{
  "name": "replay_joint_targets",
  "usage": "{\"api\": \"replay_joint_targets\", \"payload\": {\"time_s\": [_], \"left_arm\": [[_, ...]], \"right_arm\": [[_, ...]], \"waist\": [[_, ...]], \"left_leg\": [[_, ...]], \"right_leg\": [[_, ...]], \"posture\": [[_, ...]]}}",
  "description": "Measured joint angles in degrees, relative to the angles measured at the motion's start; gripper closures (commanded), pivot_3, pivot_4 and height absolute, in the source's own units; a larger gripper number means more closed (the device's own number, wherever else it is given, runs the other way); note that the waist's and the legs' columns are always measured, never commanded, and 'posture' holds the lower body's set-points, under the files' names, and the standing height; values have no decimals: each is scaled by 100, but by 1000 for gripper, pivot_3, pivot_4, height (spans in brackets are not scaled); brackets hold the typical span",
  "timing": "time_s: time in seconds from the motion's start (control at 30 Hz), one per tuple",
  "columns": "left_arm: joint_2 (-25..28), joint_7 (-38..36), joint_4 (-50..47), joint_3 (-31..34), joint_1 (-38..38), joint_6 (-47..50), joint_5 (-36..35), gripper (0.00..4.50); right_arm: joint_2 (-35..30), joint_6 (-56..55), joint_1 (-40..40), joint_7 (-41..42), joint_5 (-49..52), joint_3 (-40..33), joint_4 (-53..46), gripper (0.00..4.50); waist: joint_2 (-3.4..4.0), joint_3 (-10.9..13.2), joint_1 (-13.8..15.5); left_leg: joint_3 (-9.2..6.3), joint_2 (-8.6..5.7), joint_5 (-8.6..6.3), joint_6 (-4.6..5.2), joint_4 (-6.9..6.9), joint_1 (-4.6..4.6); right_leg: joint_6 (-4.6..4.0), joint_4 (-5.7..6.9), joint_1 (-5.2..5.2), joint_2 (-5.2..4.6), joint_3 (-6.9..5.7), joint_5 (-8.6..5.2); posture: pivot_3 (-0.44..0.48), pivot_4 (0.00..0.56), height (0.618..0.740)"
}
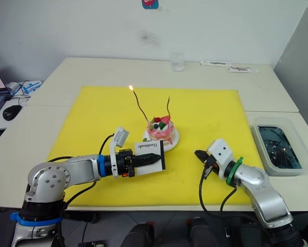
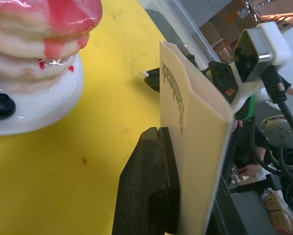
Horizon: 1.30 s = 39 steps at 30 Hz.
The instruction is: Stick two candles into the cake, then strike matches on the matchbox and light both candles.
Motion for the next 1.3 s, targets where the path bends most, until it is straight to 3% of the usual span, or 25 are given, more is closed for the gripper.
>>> {"api": "replay_joint_targets", "payload": {"time_s": [0.07, 0.2, 0.7, 0.8, 0.93, 1.3], "left_arm": [[36, -10, 0, 0, 0, 0, 0, 4500], [41, -37, 0, -1, 0, 0, 0, 4500], [76, -56, 0, 0, 0, 28, -23, 4500], [76, -56, 0, 0, -1, 28, -23, 4500], [76, -56, 1, 0, -1, 28, -23, 4500], [76, -53, 1, 0, 0, 28, -23, 4500]], "right_arm": [[84, -43, 4, -1, -2, -5, 138, 3804], [107, -212, 2, 12, -26, -27, 381, 2438], [210, -746, 173, 134, 80, -195, 681, 2438], [290, -745, 173, 102, 51, -197, 686, 3024], [320, -742, 173, 43, -26, -175, 686, 4428], [269, -586, 180, 113, 11, -176, 558, 4428]], "waist": [[0, 0, 1], [0, 0, 6], [0, 0, 6], [0, 0, 4], [0, 0, 4], [0, 0, 5]], "left_leg": [[1, -1, 0, 0, 1, -1], [2, -2, 0, 0, -1, -2], [0, -1, 0, 0, -1, 2], [0, -1, 0, 0, -1, 2], [0, -1, 0, 0, 0, 3], [0, -1, 0, 0, 0, 6]], "right_leg": [[1, -3, 2, -1, 2, 0], [2, -4, 2, -2, 1, 1], [1, -2, 4, -1, 1, 0], [1, -2, 4, -1, 1, 0], [1, -2, 7, -1, 2, 0], [2, -2, 9, -1, 1, 1]], "posture": [[0, 150, 740], [0, 150, 740], [0, 150, 740], [0, 150, 740], [0, 150, 740], [0, 150, 740]]}}
